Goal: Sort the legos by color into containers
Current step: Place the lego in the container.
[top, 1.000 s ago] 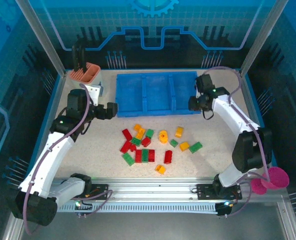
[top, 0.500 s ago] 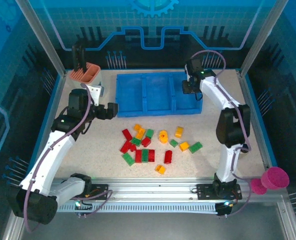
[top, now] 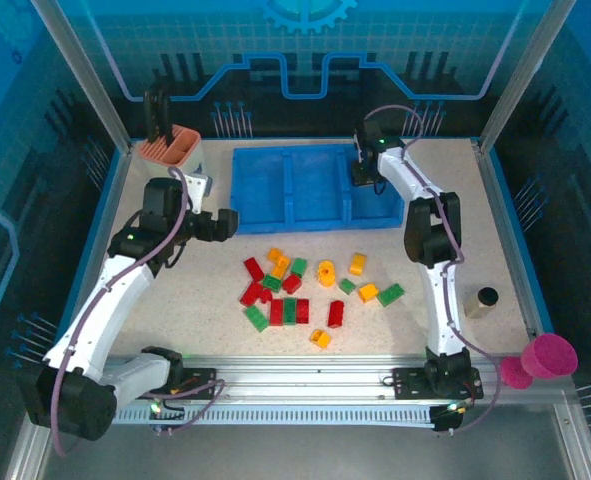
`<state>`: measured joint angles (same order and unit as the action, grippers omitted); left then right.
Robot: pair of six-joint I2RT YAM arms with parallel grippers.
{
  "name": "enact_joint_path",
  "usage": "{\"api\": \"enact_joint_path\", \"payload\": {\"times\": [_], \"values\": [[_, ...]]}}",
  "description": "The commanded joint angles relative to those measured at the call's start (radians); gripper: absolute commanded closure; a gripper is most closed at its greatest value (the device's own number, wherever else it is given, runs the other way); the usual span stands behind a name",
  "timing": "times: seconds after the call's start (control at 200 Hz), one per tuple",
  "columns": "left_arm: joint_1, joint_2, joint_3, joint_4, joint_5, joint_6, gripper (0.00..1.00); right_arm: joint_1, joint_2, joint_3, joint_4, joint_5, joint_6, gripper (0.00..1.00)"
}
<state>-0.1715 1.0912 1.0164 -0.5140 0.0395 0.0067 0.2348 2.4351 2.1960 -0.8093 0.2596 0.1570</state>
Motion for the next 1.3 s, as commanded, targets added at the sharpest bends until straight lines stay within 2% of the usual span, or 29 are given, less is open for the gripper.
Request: {"api": "enact_joint_path", "payload": {"times": [0.0,0.25,0.465,0.645,0.711,0.856,0.986,1.121,1.291], "values": [[-0.006,0.006,0.013,-0.018,0.020,0.022,0.01,-0.007,0.049,0.062,-0.052,-0.014,0.022,0.57],[-0.005,0.014,0.016,-0.021,0.027,0.024,0.01,-0.011,0.049,0.074,-0.059,-0.021,0.018,0.49],[-0.005,0.021,0.019,-0.025,0.034,0.024,0.01,-0.009,-0.019,0.044,-0.064,-0.028,0.024,0.40],[-0.005,0.013,0.020,-0.030,0.041,0.024,0.01,-0.001,-0.103,-0.003,-0.078,-0.023,0.039,0.40],[-0.005,0.006,0.018,-0.026,0.042,0.025,0.01,0.008,-0.176,-0.039,-0.085,-0.014,0.049,0.41],[-0.005,0.000,0.014,-0.021,0.051,0.024,0.01,0.023,-0.348,-0.204,-0.073,-0.003,0.105,0.41],[-0.006,-0.012,0.011,-0.023,0.061,0.018,0.01,0.048,-0.537,-0.459,0.001,-0.012,0.205,0.41],[-0.006,-0.031,0.013,-0.017,0.074,0.012,0.01,0.117,-0.737,-0.789,0.178,-0.030,0.344,0.41],[-0.005,-0.042,0.014,-0.020,0.091,0.004,0.01,0.195,-0.839,-1.028,0.229,-0.081,0.505,0.41]]}}
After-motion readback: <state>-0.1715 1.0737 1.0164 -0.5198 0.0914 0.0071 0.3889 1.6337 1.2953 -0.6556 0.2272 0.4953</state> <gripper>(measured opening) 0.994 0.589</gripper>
